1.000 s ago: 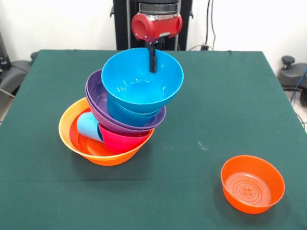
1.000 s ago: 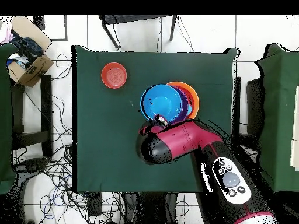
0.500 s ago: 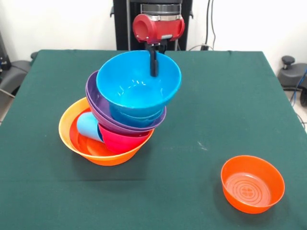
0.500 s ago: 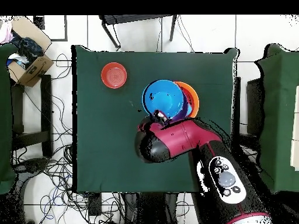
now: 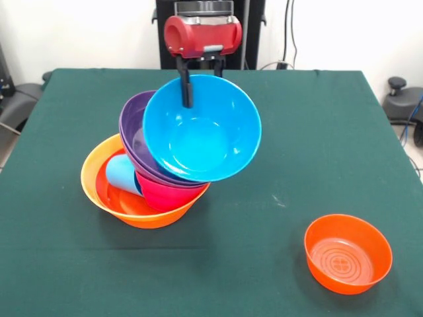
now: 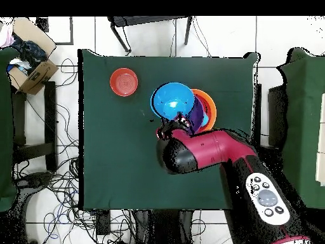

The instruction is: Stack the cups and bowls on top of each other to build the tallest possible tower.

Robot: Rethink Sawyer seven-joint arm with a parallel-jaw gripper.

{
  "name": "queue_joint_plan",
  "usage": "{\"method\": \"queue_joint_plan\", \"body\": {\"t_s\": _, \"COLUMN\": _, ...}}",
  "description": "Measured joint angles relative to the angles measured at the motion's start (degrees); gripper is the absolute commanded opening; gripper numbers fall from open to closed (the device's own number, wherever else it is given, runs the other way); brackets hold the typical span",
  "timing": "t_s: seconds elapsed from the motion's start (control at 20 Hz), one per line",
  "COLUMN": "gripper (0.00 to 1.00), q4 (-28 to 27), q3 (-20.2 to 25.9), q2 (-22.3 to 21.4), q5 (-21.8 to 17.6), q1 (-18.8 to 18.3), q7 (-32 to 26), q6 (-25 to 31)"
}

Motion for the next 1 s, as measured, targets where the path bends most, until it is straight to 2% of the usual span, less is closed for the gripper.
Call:
{"method": "queue_joint_plan", "body": {"t_s": 0.25, "gripper": 1.00, "q4": 0.01, "q3": 0.16, "q2": -0.02, "q5": 1.67, "q1": -1.03, "q7": 0.00, "q6": 0.00}}
{"method": "queue_joint_plan", "body": {"t_s": 1.0, "gripper": 1.00, "q4": 0.41, "q3": -0.02, "q2": -2.04, "q5": 2.00, "q1": -0.05, "q7": 0.00, "q6": 0.00}}
